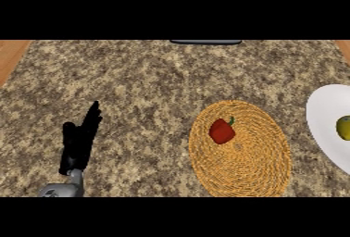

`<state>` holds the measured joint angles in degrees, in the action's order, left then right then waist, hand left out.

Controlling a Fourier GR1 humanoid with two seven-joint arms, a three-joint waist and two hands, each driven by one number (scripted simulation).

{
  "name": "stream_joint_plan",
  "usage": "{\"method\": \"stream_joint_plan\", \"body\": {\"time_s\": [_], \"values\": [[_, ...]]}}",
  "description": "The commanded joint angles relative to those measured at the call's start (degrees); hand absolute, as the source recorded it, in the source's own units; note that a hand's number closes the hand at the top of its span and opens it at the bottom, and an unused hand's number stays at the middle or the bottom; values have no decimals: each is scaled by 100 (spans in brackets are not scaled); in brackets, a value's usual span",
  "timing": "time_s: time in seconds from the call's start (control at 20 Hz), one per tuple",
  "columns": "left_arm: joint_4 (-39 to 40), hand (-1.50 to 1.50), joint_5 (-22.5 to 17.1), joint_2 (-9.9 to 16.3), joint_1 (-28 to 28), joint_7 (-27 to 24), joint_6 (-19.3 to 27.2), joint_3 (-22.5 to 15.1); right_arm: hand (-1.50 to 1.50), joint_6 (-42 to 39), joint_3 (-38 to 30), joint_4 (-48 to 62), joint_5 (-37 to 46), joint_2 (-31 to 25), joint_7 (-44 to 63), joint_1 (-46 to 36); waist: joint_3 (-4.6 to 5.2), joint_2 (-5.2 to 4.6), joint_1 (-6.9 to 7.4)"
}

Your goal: Pick the lemon from the placemat and place it in the plate

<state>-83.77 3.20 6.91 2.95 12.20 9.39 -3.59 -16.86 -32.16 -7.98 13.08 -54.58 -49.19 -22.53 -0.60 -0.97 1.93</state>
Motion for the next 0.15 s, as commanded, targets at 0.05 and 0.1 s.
{"method": "stream_joint_plan", "body": {"time_s": [0.05, 0.1], "values": [[11, 0, -41, 36, -96, -87, -47, 57, -150, -93, -6, 41, 19, 1, -236, 133, -9, -11, 37], [26, 0, 74, 7, 60, 15, 24, -14, -150, -20, -8, 2, 24, -28, -280, 141, -7, -6, -4]]}}
